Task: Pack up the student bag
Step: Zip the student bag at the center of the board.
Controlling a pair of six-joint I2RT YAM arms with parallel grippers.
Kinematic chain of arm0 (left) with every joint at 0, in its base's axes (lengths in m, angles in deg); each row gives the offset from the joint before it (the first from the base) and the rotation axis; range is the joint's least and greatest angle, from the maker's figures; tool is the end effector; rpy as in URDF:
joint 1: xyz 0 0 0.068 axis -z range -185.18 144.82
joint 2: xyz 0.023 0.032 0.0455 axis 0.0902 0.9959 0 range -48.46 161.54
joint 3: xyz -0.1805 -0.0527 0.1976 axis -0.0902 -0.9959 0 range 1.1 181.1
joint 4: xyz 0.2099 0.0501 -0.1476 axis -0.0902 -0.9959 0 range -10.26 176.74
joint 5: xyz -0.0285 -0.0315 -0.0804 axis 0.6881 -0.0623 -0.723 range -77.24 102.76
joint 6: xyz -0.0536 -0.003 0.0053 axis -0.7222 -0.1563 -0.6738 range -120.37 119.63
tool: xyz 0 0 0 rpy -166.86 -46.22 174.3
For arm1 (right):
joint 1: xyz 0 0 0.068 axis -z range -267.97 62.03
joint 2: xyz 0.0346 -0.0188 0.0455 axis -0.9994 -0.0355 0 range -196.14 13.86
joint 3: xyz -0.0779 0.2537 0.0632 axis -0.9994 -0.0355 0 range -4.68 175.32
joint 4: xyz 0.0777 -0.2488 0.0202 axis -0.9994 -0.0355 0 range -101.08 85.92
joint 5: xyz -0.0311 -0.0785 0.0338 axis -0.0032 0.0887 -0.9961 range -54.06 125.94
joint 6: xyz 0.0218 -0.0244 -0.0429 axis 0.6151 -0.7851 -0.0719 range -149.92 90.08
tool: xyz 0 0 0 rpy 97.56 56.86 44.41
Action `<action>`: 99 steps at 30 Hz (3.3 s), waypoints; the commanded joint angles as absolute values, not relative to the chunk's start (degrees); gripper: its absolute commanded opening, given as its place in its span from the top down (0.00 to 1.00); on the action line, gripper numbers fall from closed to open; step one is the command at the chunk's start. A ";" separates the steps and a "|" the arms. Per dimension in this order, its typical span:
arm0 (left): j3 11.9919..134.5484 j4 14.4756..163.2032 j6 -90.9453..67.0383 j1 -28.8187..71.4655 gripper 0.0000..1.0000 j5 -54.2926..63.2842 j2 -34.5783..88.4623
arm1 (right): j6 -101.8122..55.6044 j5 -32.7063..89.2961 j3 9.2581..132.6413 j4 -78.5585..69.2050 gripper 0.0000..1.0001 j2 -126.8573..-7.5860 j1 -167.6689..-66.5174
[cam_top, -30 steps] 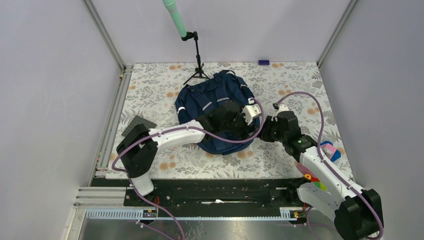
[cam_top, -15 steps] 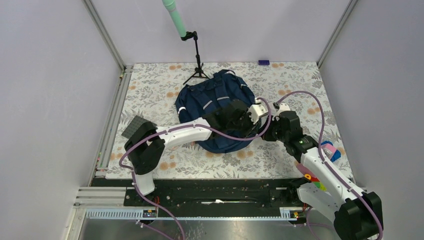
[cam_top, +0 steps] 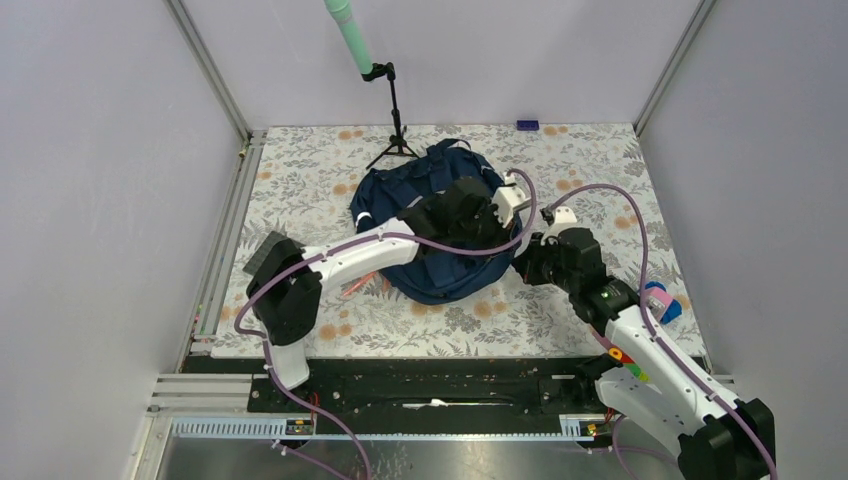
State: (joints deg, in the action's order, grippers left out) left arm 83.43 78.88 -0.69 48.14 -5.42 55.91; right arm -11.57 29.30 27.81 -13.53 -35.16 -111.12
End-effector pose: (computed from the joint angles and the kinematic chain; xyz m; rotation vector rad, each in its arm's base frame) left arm 0.2472 -0.3503 0.2790 1.1549 1.8635 -0.8814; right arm 0.1797 0.0813 0.2527 -0.1615 2.0625 0.5699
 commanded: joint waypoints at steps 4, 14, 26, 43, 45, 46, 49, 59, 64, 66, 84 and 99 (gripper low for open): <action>91.58 81.71 1.09 42.53 1.00 -9.48 56.85 | -10.79 29.21 27.12 -13.17 1.00 -33.17 -120.02; 97.60 75.19 7.03 40.82 1.00 -10.37 59.31 | -9.24 28.78 27.48 -12.32 1.00 -30.55 -126.47; 103.37 60.41 20.14 40.20 1.00 -10.04 60.50 | -10.97 36.95 28.62 -21.34 1.00 -25.58 -126.72; 105.23 65.67 14.89 40.17 1.00 -13.98 63.30 | -7.46 38.93 28.48 -5.48 1.00 -32.53 -139.66; 104.73 68.17 13.08 40.16 1.00 -13.51 63.22 | -7.35 40.54 28.71 -4.59 1.00 -34.43 -141.95; 104.42 68.87 12.54 40.17 1.00 -13.94 63.18 | -7.25 41.69 29.00 -3.64 1.00 -35.23 -143.38; 103.00 71.56 11.76 40.13 1.00 -13.88 62.67 | -7.23 45.49 29.41 -0.67 1.00 -36.33 -147.66; 94.03 84.59 5.51 40.09 0.73 -9.36 57.52 | -3.00 54.05 28.15 2.25 1.00 -36.40 -150.39; 88.25 86.44 4.95 40.09 0.29 -5.24 51.31 | -3.81 56.82 29.61 -3.47 1.00 -34.09 -147.09; 85.57 87.59 4.27 40.04 0.20 -3.36 48.40 | -3.81 54.51 30.12 -5.36 1.00 -33.84 -144.44; 57.04 84.99 -5.04 39.79 0.01 8.96 17.64 | -5.15 41.29 34.25 -8.25 1.00 -37.10 -123.85; 52.79 88.25 -9.23 39.99 0.01 -7.54 19.42 | -6.06 36.73 34.91 -9.47 1.00 -38.35 -119.72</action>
